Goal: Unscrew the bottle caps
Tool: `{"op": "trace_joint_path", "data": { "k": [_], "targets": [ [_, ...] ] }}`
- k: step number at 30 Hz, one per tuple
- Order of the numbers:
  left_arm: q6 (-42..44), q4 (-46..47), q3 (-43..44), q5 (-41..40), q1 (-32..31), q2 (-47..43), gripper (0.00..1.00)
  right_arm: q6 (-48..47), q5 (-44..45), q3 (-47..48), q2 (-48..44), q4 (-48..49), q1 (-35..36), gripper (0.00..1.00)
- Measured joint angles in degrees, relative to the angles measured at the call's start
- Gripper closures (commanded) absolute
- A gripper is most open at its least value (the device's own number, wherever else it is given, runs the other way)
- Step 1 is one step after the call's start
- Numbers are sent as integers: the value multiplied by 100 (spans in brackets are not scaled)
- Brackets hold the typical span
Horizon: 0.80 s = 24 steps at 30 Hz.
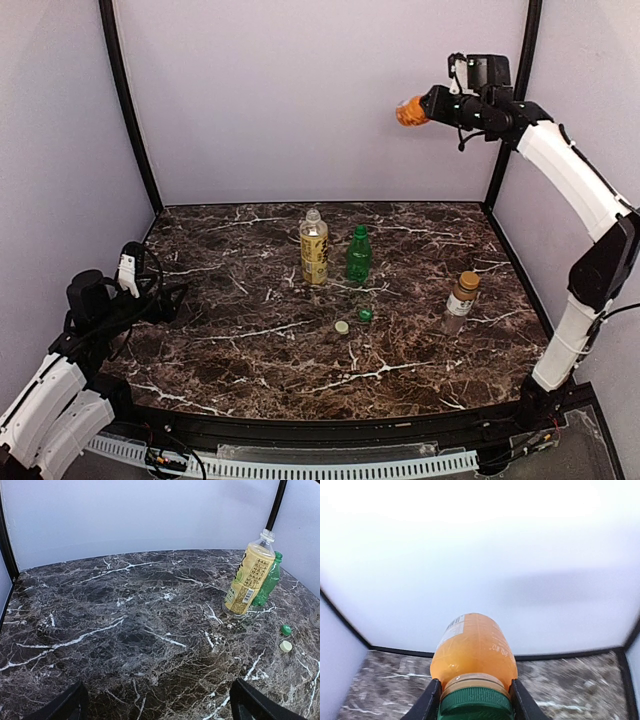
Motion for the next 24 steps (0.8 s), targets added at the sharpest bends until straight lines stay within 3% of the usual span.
{"op": "trace_joint_path", "data": {
  "k": [6, 13, 18, 24],
  "targets": [
    [236, -2, 223, 289, -2, 501, 1, -313, -2061, -116, 216, 1663, 1165, 100],
    [1364, -164, 1340, 1172, -31, 931, 1, -1248, -4133, -238, 326, 1746, 2059, 100],
    [2717, -1248, 2599, 1882, -555, 1357, 1, -1926, -4601, -387, 245, 1106, 2496, 100],
    [3827, -2800, 4072, 2090, -1565, 2061, 1, -2500, -4212, -570, 240, 295, 3289, 100]
  ]
}}
